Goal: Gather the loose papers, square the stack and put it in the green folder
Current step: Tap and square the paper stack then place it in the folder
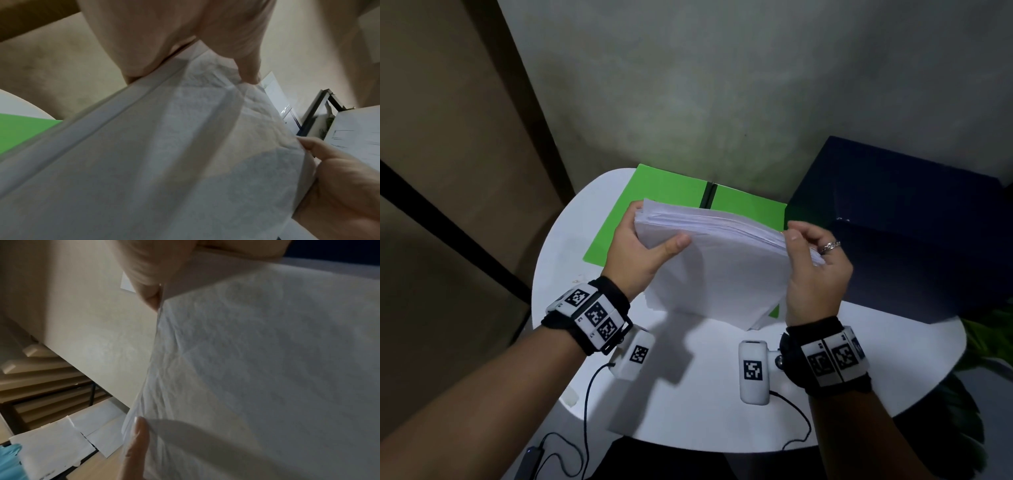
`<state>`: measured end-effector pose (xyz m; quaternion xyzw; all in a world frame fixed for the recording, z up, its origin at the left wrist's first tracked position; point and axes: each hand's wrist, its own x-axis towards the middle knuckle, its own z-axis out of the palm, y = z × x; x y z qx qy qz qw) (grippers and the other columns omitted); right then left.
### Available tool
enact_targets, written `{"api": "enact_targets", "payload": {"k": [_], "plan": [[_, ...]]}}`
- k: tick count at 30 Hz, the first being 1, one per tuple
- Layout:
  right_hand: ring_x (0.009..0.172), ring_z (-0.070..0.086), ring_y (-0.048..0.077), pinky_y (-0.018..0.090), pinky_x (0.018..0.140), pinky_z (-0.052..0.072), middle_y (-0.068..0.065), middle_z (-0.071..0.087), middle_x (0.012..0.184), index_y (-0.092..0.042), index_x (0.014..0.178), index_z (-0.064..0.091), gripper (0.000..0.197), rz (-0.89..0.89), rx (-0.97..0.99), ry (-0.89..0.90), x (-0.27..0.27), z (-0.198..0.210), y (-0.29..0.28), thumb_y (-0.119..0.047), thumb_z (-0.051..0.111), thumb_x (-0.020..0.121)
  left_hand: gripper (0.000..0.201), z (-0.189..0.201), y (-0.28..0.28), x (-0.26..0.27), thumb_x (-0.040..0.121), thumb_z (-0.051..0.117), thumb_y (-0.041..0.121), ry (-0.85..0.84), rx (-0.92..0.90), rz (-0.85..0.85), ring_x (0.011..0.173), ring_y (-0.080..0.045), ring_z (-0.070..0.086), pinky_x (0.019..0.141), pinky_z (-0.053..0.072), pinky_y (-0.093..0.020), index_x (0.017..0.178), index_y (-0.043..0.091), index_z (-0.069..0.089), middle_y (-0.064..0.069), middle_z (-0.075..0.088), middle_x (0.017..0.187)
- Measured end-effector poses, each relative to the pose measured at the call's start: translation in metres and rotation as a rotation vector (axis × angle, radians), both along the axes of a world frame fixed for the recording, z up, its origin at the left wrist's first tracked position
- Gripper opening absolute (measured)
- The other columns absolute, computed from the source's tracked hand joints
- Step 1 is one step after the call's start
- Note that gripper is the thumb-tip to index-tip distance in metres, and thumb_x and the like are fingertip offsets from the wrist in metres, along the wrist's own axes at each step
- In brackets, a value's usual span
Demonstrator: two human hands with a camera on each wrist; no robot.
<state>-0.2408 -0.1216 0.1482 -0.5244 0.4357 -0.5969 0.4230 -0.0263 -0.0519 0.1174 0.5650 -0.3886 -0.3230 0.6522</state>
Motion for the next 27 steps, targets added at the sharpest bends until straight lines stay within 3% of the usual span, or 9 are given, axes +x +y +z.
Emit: {"api": "enact_targets", "payload": {"k": [5, 8, 10, 13, 16, 18, 22, 25, 27], "plan": [[0.082, 0.063, -0.004, 0.014, 0.078, 0.048, -0.009, 0.066, 0.087, -0.009, 0.102, 0.067, 0.014, -0.003, 0.022, -0.031, -0.002, -0.005, -0.007, -0.017, 0.064, 0.091, 0.054, -0.005, -0.003, 0.003, 0.075, 0.078, 0.030, -0.017, 0.018, -0.001, 0.103, -0.018, 0.068, 0.092, 0.054, -0.039, 0.119, 0.011, 0.054, -0.002, 0.070, 0.111], [0.111, 0.063, 0.015, 0.034, 0.099, 0.048, 0.001, 0.067, 0.111, -0.027, 0.112, 0.063, 0.039, 0.090, 0.102, 0.062, -0.012, -0.019, -0.007, -0.040, 0.077, 0.078, 0.036, -0.010, -0.005, 0.006, 0.083, 0.072, 0.022, -0.032, 0.046, 0.015, 0.104, -0.018, 0.068, 0.093, 0.053, -0.039, 0.117, 0.016, 0.060, -0.001, 0.072, 0.111], [0.100, 0.069, 0.016, 0.044, 0.094, 0.053, 0.001, 0.073, 0.101, -0.024, 0.103, 0.066, 0.042, 0.157, 0.212, 0.065, -0.015, -0.028, -0.004, -0.029, 0.085, 0.067, 0.022, -0.011, -0.006, 0.006, 0.086, 0.068, 0.015, -0.037, 0.052, 0.042, 0.097, -0.017, 0.069, 0.091, 0.054, -0.040, 0.108, 0.017, 0.066, 0.004, 0.075, 0.102], [0.084, 0.073, 0.021, 0.048, 0.085, 0.058, 0.001, 0.077, 0.083, -0.015, 0.084, 0.072, 0.018, 0.162, 0.234, 0.070, -0.013, -0.030, -0.002, -0.010, 0.084, 0.070, 0.019, -0.007, -0.005, 0.002, 0.094, 0.059, 0.008, -0.033, 0.048, 0.108, 0.090, -0.011, 0.067, 0.087, 0.053, -0.035, 0.101, 0.023, 0.067, 0.012, 0.075, 0.092], [0.076, 0.071, 0.011, 0.032, 0.077, 0.059, -0.006, 0.076, 0.078, -0.015, 0.085, 0.071, 0.021, 0.207, 0.200, 0.050, -0.013, -0.024, 0.000, -0.003, 0.081, 0.071, 0.022, -0.003, 0.000, -0.001, 0.100, 0.050, 0.020, -0.060, 0.007, 0.071, 0.107, -0.015, 0.064, 0.097, 0.049, -0.033, 0.120, 0.016, 0.059, 0.000, 0.069, 0.114], [0.076, 0.071, 0.007, 0.033, 0.080, 0.058, -0.011, 0.075, 0.077, -0.018, 0.085, 0.068, 0.028, 0.203, 0.260, 0.065, -0.013, -0.029, 0.002, -0.008, 0.086, 0.066, 0.041, -0.002, 0.003, -0.003, 0.097, 0.050, 0.034, -0.080, 0.000, 0.000, 0.116, -0.017, 0.060, 0.101, 0.046, -0.034, 0.130, 0.009, 0.049, -0.005, 0.064, 0.124], [0.076, 0.062, 0.017, 0.044, 0.082, 0.057, 0.010, 0.069, 0.082, -0.001, 0.086, 0.064, 0.060, 0.139, 0.309, 0.103, -0.005, -0.033, 0.003, -0.042, 0.092, 0.052, 0.059, 0.008, -0.001, 0.002, 0.087, 0.051, 0.051, -0.069, -0.034, 0.050, 0.095, 0.000, 0.058, 0.088, 0.044, -0.020, 0.124, 0.006, 0.047, 0.009, 0.060, 0.104], [0.081, 0.071, 0.022, 0.049, 0.086, 0.057, 0.003, 0.077, 0.083, -0.011, 0.084, 0.073, 0.021, 0.144, 0.267, 0.059, -0.001, -0.026, 0.003, -0.015, 0.087, 0.069, 0.051, 0.015, -0.003, -0.003, 0.088, 0.050, 0.052, -0.047, -0.073, 0.094, 0.094, -0.008, 0.056, 0.088, 0.043, -0.029, 0.118, 0.010, 0.050, 0.006, 0.058, 0.102], [0.083, 0.073, 0.019, 0.045, 0.086, 0.058, -0.003, 0.077, 0.082, -0.015, 0.084, 0.074, 0.017, 0.133, 0.221, 0.059, -0.004, -0.020, 0.005, -0.007, 0.083, 0.072, 0.042, 0.020, -0.003, -0.007, 0.090, 0.050, 0.052, -0.057, -0.121, 0.115, 0.093, -0.016, 0.052, 0.087, 0.043, -0.038, 0.115, 0.019, 0.050, 0.001, 0.054, 0.105]]}}
